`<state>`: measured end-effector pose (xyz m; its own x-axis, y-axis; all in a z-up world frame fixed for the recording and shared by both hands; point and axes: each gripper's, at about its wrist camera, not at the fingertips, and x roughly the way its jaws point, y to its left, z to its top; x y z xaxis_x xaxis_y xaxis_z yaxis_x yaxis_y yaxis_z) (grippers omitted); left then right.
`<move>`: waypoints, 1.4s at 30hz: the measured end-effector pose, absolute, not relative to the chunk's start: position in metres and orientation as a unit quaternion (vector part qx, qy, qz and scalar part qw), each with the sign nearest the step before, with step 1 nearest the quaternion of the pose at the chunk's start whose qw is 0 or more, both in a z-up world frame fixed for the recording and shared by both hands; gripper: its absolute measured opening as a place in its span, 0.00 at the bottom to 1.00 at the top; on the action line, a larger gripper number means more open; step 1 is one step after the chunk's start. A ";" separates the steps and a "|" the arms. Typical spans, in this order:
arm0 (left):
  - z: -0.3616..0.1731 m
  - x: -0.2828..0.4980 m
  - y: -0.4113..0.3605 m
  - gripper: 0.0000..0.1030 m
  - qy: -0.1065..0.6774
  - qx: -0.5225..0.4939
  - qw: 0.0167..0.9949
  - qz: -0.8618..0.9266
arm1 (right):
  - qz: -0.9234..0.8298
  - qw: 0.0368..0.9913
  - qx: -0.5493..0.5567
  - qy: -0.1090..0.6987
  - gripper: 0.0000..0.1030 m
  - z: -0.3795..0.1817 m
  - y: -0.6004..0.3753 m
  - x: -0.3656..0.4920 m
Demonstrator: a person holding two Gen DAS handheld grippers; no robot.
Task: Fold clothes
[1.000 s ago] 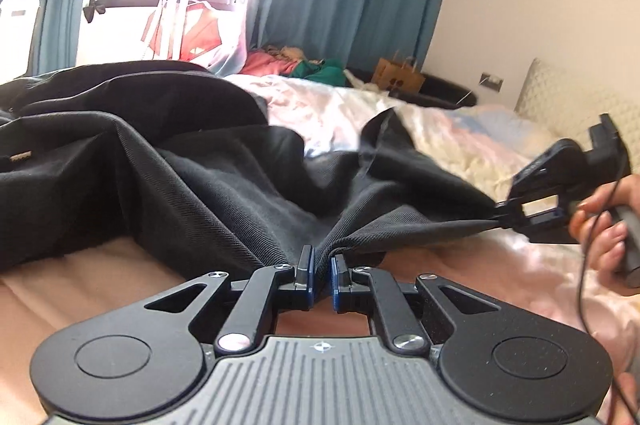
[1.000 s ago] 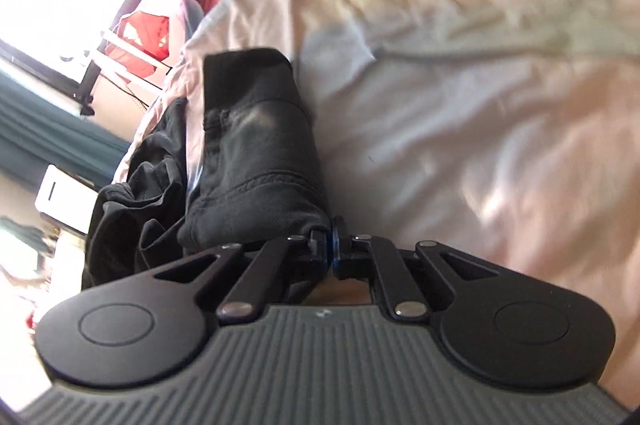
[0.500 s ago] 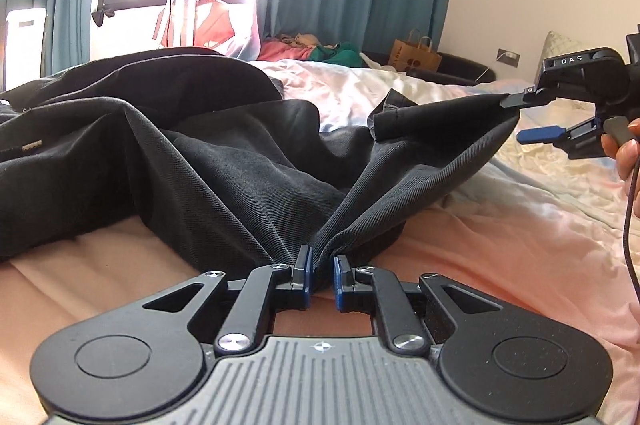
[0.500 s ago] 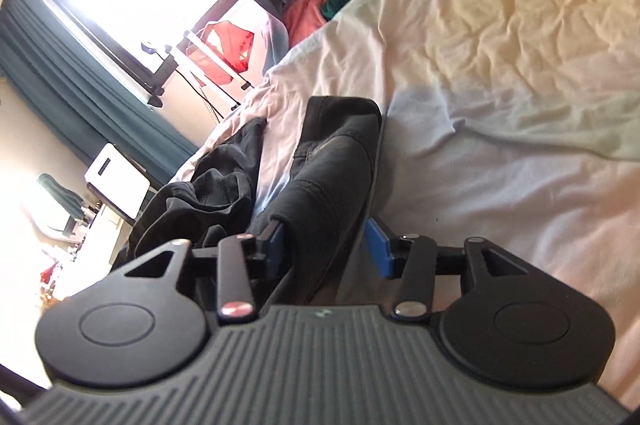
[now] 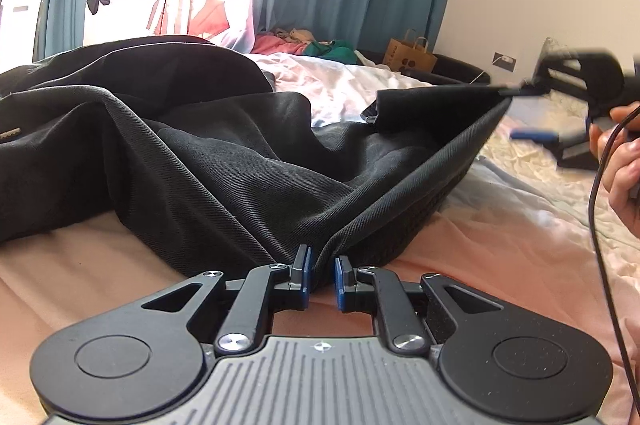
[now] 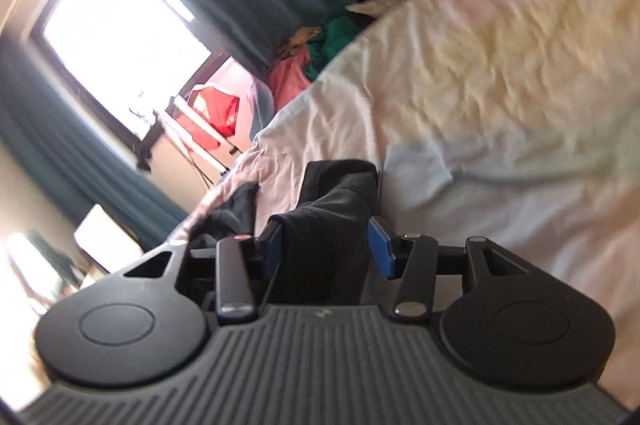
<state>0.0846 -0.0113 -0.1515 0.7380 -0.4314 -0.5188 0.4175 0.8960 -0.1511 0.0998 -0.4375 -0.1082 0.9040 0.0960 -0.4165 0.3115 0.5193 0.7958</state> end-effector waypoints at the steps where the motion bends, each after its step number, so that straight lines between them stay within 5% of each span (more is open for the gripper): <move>1: -0.151 0.085 -0.012 0.13 0.281 -0.014 0.932 -0.230 | -0.074 0.801 0.556 0.209 0.49 -0.126 -0.447 0.093; 3: -0.151 0.086 -0.014 0.14 0.281 -0.015 0.930 -0.234 | -0.097 0.716 0.658 0.212 0.48 -0.156 -0.464 0.081; 10: -0.154 0.089 -0.015 0.14 0.288 -0.018 0.928 -0.235 | -0.083 0.747 0.615 0.239 0.48 -0.144 -0.461 0.086; 20: -0.154 0.090 -0.016 0.14 0.291 -0.018 0.928 -0.233 | 0.015 0.917 0.161 0.364 0.49 -0.081 -0.360 0.127; 29: -0.155 0.090 -0.016 0.14 0.291 -0.017 0.927 -0.235 | -0.052 0.922 -0.263 0.280 0.47 -0.092 -0.289 0.124; 37: -0.156 0.091 -0.019 0.14 0.288 -0.010 0.928 -0.236 | -0.001 0.890 -0.368 0.270 0.46 -0.130 -0.253 0.164; 40: -0.154 0.091 -0.020 0.14 0.287 -0.007 0.928 -0.239 | -0.010 0.920 -0.279 0.273 0.37 -0.122 -0.273 0.179; 42: -0.152 0.093 -0.020 0.15 0.285 -0.008 0.927 -0.242 | -0.024 0.944 -0.175 0.279 0.09 -0.108 -0.300 0.186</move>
